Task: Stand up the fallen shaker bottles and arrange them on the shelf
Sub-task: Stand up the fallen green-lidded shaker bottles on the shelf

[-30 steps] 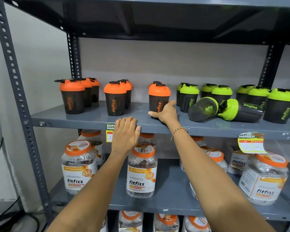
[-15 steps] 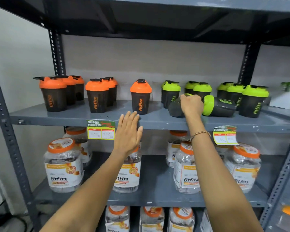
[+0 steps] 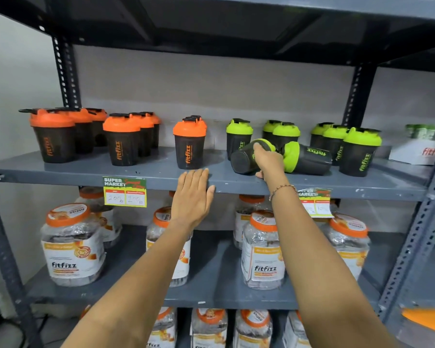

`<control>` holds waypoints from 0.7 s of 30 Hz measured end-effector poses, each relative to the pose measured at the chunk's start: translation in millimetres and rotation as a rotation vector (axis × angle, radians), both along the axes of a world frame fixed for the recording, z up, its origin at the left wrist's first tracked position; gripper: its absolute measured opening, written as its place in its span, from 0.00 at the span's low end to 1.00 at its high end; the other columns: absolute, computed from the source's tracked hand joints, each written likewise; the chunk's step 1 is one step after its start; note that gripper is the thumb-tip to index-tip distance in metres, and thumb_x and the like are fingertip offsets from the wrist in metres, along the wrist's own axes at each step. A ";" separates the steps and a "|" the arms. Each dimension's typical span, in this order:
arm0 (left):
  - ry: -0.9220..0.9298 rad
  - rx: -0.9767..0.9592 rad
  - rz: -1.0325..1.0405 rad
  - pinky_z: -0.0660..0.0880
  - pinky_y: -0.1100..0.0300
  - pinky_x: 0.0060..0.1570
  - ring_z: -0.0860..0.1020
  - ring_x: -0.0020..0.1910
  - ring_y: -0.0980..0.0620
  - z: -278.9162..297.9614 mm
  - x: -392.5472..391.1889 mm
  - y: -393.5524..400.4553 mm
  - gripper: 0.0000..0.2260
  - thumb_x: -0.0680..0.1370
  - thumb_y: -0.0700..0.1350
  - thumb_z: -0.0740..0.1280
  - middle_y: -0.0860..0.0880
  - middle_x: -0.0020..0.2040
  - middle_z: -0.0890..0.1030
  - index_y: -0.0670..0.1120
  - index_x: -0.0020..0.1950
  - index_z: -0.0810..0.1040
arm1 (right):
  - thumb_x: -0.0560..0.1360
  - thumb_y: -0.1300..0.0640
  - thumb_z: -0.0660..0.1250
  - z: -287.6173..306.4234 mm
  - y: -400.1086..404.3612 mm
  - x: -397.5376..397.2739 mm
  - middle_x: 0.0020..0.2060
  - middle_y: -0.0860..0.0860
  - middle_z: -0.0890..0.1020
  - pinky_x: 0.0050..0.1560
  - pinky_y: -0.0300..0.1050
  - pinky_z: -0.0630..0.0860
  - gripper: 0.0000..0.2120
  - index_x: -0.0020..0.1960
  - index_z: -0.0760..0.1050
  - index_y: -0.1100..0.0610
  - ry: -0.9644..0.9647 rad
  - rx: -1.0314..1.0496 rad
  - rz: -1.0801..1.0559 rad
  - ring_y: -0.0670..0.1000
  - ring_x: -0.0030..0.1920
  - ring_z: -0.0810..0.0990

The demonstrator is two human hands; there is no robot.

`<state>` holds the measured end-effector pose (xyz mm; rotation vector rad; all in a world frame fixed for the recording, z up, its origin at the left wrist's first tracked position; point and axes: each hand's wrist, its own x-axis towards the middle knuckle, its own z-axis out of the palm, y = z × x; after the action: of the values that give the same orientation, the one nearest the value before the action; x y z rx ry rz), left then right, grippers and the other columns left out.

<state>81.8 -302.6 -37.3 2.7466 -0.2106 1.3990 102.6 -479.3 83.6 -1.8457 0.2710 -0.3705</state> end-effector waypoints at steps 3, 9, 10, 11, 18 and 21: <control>-0.015 0.014 -0.004 0.63 0.50 0.66 0.73 0.59 0.44 0.4 -1.0 1.6 0.19 0.81 0.52 0.52 0.44 0.61 0.77 0.42 0.63 0.73 | 0.72 0.35 0.61 5.9 7.6 6.1 0.68 0.58 0.67 0.60 0.55 0.77 0.43 0.72 0.56 0.67 0.012 -0.006 -0.022 0.61 0.62 0.76; -0.044 0.028 -0.008 0.65 0.49 0.65 0.74 0.58 0.44 0.0 -2.9 2.2 0.19 0.82 0.52 0.52 0.44 0.59 0.77 0.42 0.61 0.74 | 0.69 0.41 0.71 11.0 16.0 15.7 0.67 0.58 0.72 0.65 0.50 0.70 0.42 0.69 0.55 0.65 0.037 -0.079 -0.061 0.60 0.67 0.72; -0.047 0.027 -0.009 0.65 0.49 0.65 0.74 0.59 0.44 -0.2 -2.1 2.5 0.18 0.82 0.52 0.52 0.44 0.60 0.77 0.42 0.61 0.74 | 0.68 0.42 0.71 12.1 16.0 16.7 0.66 0.58 0.72 0.64 0.50 0.71 0.41 0.68 0.56 0.64 0.038 -0.087 -0.055 0.60 0.67 0.72; -0.051 0.025 -0.012 0.64 0.49 0.65 0.74 0.58 0.44 -0.5 -1.3 2.5 0.18 0.82 0.52 0.52 0.44 0.59 0.77 0.42 0.61 0.74 | 0.68 0.42 0.71 13.3 16.1 16.5 0.66 0.58 0.72 0.64 0.51 0.72 0.40 0.67 0.57 0.64 0.037 -0.091 -0.048 0.61 0.66 0.73; -0.105 0.003 -0.024 0.63 0.49 0.65 0.74 0.57 0.44 -4.2 5.0 0.8 0.16 0.81 0.51 0.54 0.44 0.57 0.78 0.43 0.59 0.74 | 0.69 0.47 0.71 2.3 12.7 21.1 0.62 0.59 0.75 0.60 0.57 0.76 0.36 0.65 0.55 0.62 -0.030 -0.052 0.044 0.62 0.60 0.76; -0.114 0.008 -0.017 0.63 0.49 0.65 0.74 0.57 0.44 -5.4 7.4 0.9 0.16 0.80 0.51 0.54 0.44 0.57 0.78 0.43 0.59 0.74 | 0.66 0.51 0.76 -5.1 18.1 15.2 0.63 0.60 0.73 0.59 0.52 0.73 0.38 0.63 0.57 0.63 -0.157 -0.114 0.013 0.63 0.62 0.74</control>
<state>89.2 -301.7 -42.7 2.6663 -0.2447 1.5551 117.8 -461.2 78.5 -1.9171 0.1327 -0.5281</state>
